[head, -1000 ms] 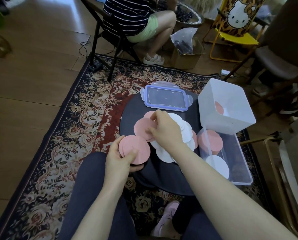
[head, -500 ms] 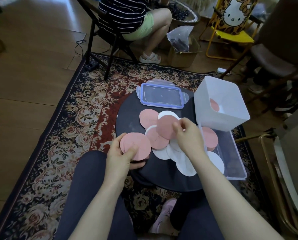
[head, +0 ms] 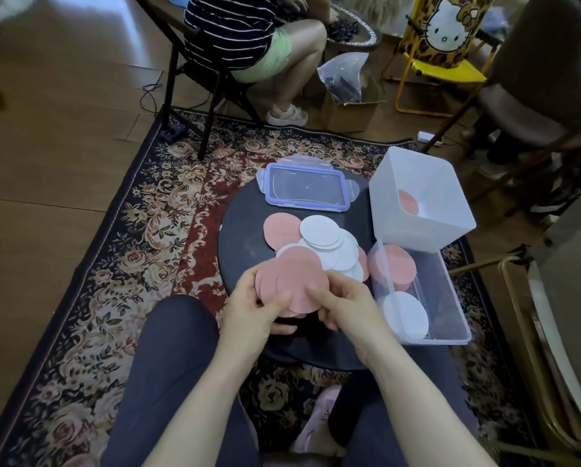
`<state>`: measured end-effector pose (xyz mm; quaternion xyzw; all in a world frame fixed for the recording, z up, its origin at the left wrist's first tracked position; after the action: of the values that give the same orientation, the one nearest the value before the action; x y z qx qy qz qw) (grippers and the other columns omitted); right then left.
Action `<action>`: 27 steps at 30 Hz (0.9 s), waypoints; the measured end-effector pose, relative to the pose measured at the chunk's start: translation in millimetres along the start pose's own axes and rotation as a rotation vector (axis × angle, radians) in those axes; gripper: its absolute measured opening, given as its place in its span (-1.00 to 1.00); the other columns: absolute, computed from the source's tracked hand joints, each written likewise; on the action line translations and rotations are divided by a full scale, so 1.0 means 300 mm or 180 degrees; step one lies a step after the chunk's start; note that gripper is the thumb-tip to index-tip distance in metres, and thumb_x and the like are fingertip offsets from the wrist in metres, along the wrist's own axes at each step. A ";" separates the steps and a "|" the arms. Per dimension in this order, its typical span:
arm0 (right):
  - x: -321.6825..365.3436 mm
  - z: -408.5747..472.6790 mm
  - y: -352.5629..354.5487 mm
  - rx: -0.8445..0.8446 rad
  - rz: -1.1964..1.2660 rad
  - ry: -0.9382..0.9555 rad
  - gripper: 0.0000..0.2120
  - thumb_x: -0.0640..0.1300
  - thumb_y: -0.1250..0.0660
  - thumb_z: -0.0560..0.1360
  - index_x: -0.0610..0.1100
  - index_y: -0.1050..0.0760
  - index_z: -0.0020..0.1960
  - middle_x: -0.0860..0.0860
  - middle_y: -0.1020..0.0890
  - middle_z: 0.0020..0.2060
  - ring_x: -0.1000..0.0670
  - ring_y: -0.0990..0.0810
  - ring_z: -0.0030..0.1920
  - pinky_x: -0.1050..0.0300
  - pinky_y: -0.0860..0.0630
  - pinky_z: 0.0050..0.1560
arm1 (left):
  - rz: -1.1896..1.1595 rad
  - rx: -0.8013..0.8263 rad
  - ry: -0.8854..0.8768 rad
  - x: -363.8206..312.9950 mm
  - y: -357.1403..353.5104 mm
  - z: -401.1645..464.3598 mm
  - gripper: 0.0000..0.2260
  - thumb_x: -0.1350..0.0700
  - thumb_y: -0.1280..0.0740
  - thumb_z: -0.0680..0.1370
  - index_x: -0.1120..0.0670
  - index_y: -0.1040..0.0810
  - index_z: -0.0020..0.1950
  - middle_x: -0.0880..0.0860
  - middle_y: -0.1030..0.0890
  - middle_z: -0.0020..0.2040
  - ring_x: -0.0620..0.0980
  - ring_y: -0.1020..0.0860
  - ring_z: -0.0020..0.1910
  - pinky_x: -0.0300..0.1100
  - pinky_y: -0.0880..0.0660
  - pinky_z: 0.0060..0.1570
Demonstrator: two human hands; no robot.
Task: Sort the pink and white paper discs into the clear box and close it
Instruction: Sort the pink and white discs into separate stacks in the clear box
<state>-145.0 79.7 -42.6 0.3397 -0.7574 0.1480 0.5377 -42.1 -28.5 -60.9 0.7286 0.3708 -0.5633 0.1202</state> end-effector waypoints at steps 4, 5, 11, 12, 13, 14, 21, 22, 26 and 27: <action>0.015 -0.019 -0.007 -0.0061 -0.0660 0.0291 -0.85 -0.25 -0.25 0.55 -0.12 -0.59 0.01 0.12 -0.47 -0.45 0.18 -0.34 -0.48 0.37 -0.30 -0.40 | 0.0590 0.0278 -0.0252 0.001 -0.030 -0.011 -0.67 0.33 -0.24 0.59 -0.09 -0.43 0.19 0.10 -0.60 0.10 0.08 -0.68 -0.14 -0.11 -0.59 -0.35; 0.017 -0.025 -0.012 -0.0074 -0.0772 0.0351 -0.84 -0.25 -0.25 0.55 -0.07 -0.58 0.00 0.17 -0.50 -0.47 0.20 -0.38 -0.47 0.39 -0.32 -0.38 | 0.0816 0.0319 -0.0355 -0.004 -0.037 -0.015 -0.68 0.31 -0.23 0.60 -0.11 -0.43 0.18 0.06 -0.61 0.09 0.05 -0.67 -0.13 -0.09 -0.60 -0.31; 0.022 -0.077 0.014 -0.0501 -0.0628 0.0739 -0.79 -0.31 -0.29 0.51 -0.01 -0.56 -0.04 0.08 -0.61 -0.31 0.10 -0.53 -0.30 0.30 -0.42 -0.24 | 0.2172 0.0185 -0.1094 -0.052 -0.039 -0.046 -0.85 0.02 -0.23 0.57 -0.06 -0.44 0.14 -0.11 -0.61 -0.03 -0.03 -0.57 -0.01 0.01 -0.50 0.00; 0.022 -0.087 0.020 -0.0530 -0.0605 0.0789 -0.78 -0.32 -0.29 0.51 -0.02 -0.57 -0.03 0.09 -0.64 -0.27 0.11 -0.55 -0.28 0.33 -0.43 -0.22 | 0.2469 0.0113 -0.1298 -0.066 -0.038 -0.051 -0.83 -0.04 -0.22 0.55 -0.05 -0.47 0.11 -0.11 -0.60 -0.05 -0.02 -0.56 -0.04 0.00 -0.47 -0.03; 0.021 -0.095 0.026 -0.0542 -0.0625 0.0824 -0.78 -0.32 -0.30 0.51 -0.02 -0.58 -0.03 0.13 -0.65 -0.23 0.12 -0.56 -0.24 0.35 -0.43 -0.19 | 0.2905 0.0000 -0.1585 -0.083 -0.041 -0.057 -0.80 -0.07 -0.21 0.54 -0.02 -0.50 0.07 -0.10 -0.58 -0.09 0.00 -0.53 -0.08 -0.02 -0.43 -0.07; 0.020 -0.101 0.031 -0.0542 -0.0687 0.0848 -0.78 -0.31 -0.31 0.50 0.00 -0.58 -0.03 0.17 -0.65 -0.19 0.12 -0.57 -0.21 0.37 -0.42 -0.18 | 0.3340 -0.0117 -0.1878 -0.093 -0.047 -0.065 -0.79 -0.08 -0.21 0.53 0.00 -0.53 0.02 -0.10 -0.56 -0.13 0.00 -0.50 -0.13 -0.05 -0.39 -0.11; 0.030 -0.128 0.052 -0.0564 -0.0791 0.0981 -0.72 -0.26 -0.42 0.45 0.12 -0.54 -0.02 0.17 -0.60 -0.15 0.13 -0.54 -0.19 0.40 -0.41 -0.19 | 0.2732 0.0214 -0.1559 -0.062 -0.043 -0.068 -0.79 -0.05 -0.27 0.53 -0.09 -0.55 0.14 -0.18 -0.53 0.00 -0.20 -0.53 0.01 -0.15 -0.49 -0.02; 0.036 -0.131 0.053 -0.0571 -0.0768 0.1024 -0.72 -0.27 -0.42 0.45 0.11 -0.54 -0.03 0.15 -0.60 -0.14 0.12 -0.54 -0.19 0.40 -0.41 -0.18 | 0.2644 0.0234 -0.1528 -0.058 -0.045 -0.067 -0.80 -0.03 -0.30 0.53 -0.09 -0.55 0.15 -0.19 -0.53 0.01 -0.20 -0.53 0.02 -0.15 -0.49 0.00; 0.035 -0.131 0.057 -0.0658 -0.0806 0.1028 -0.78 -0.25 -0.40 0.47 0.09 -0.53 -0.08 0.13 -0.62 -0.14 0.10 -0.57 -0.14 0.37 -0.44 -0.15 | 0.2658 0.0268 -0.1590 -0.054 -0.058 -0.065 -0.81 0.14 -0.37 0.55 -0.05 -0.56 0.13 -0.19 -0.53 0.00 -0.20 -0.53 0.02 -0.19 -0.46 0.02; 0.027 -0.128 0.061 -0.0679 -0.0799 0.0966 -0.78 -0.25 -0.38 0.48 0.08 -0.53 -0.10 0.14 -0.63 -0.16 0.10 -0.58 -0.14 0.35 -0.44 -0.15 | 0.2706 0.0287 -0.1598 -0.054 -0.063 -0.064 -0.82 0.15 -0.36 0.55 -0.05 -0.57 0.12 -0.18 -0.53 0.00 -0.20 -0.52 0.01 -0.20 -0.45 0.01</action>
<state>-131.3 112.8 -18.2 0.3464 -0.6309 0.0485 0.6926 -42.2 -10.6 -35.2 0.6616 -0.0243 -0.6380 0.3933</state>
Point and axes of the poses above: each hand's wrist, its own z-axis towards the middle knuckle, its own y-axis out of the back of the hand, x = y × z, the point moved 9 cm from there along z, towards the middle knuckle
